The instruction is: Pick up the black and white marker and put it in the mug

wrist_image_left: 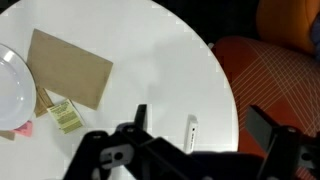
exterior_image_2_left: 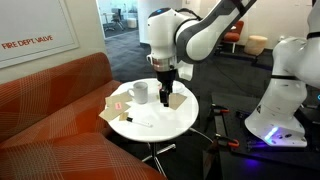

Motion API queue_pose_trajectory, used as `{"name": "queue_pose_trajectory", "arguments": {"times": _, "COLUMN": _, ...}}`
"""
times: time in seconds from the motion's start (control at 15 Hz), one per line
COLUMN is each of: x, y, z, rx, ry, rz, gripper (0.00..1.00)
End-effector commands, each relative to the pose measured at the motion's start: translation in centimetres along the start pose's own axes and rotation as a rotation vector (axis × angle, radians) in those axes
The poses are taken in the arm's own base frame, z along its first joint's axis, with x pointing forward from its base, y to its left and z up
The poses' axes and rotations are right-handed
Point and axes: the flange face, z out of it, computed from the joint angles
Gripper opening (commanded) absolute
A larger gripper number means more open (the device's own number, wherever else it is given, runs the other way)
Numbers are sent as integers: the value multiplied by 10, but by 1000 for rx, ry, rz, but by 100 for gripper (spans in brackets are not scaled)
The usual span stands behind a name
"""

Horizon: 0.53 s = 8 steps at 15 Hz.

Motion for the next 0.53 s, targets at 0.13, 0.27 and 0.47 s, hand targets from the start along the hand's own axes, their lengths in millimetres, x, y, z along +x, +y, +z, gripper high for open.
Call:
{"name": "queue_pose_trajectory", "arguments": {"times": 0.13, "x": 29, "y": 6, "z": 37, "rx": -16, "ry": 8, "rz": 2, "gripper": 100}}
{"name": "queue_pose_trajectory", "arguments": {"times": 0.27, "x": 35, "y": 7, "z": 49, "rx": -25, "ry": 7, "rz": 5, "gripper": 100}}
{"name": "queue_pose_trajectory", "arguments": {"times": 0.47, "x": 42, "y": 9, "z": 66, "rx": -28, "ry": 0, "rz": -2, "gripper": 100}}
